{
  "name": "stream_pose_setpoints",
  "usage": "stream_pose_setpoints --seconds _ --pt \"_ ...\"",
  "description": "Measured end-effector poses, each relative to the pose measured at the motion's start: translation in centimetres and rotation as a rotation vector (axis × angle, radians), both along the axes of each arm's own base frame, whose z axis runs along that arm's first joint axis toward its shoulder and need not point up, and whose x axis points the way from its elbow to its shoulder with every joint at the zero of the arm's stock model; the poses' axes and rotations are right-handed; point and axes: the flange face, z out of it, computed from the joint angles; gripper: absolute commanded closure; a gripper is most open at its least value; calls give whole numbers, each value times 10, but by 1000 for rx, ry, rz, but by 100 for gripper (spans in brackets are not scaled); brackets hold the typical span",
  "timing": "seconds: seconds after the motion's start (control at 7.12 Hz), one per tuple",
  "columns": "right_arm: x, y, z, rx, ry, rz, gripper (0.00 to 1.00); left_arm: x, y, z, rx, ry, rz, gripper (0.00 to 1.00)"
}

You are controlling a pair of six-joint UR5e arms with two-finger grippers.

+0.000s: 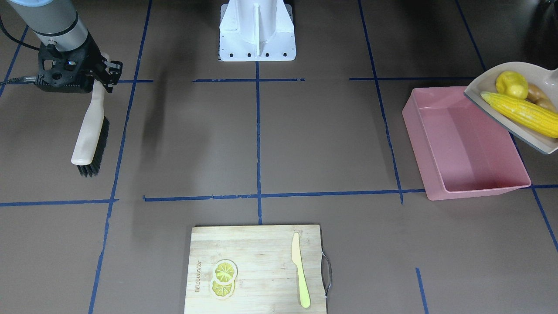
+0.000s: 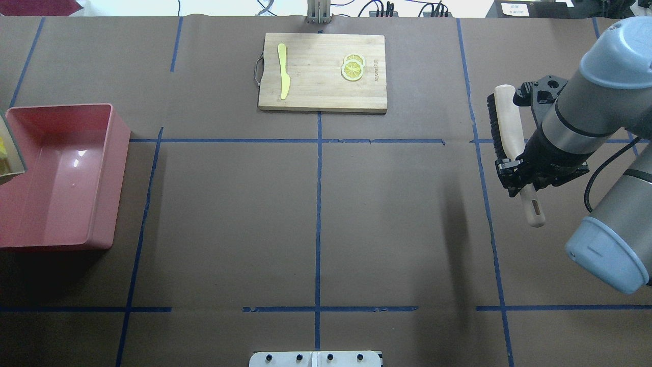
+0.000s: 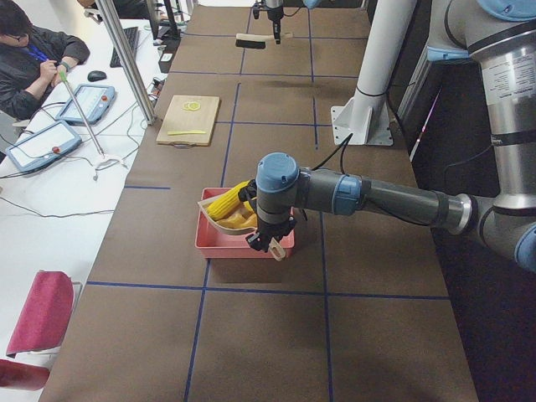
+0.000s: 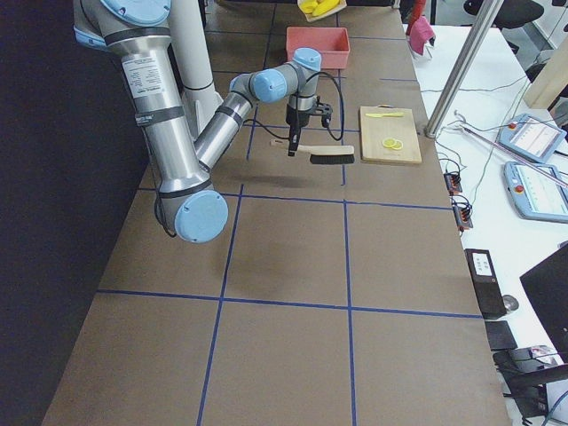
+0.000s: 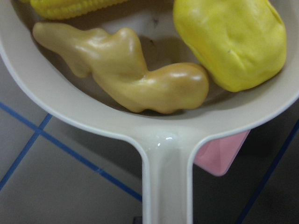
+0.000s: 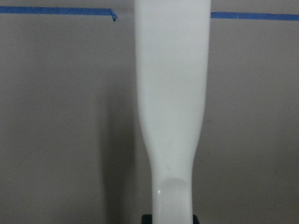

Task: Sweep and dump trash into bin
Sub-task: 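Tip the dustpan over the pink bin with the left gripper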

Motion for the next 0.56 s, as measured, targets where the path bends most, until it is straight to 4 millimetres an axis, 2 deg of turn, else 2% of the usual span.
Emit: stream_pose_setpoints --seconds 0.28,0.56 --pt "0 0 1 -2 3 1 100 -5 -3 3 11 -143 -3 99" --pt "0 0 2 -3 3 2 100 4 -6 -5 15 -266 31 99"
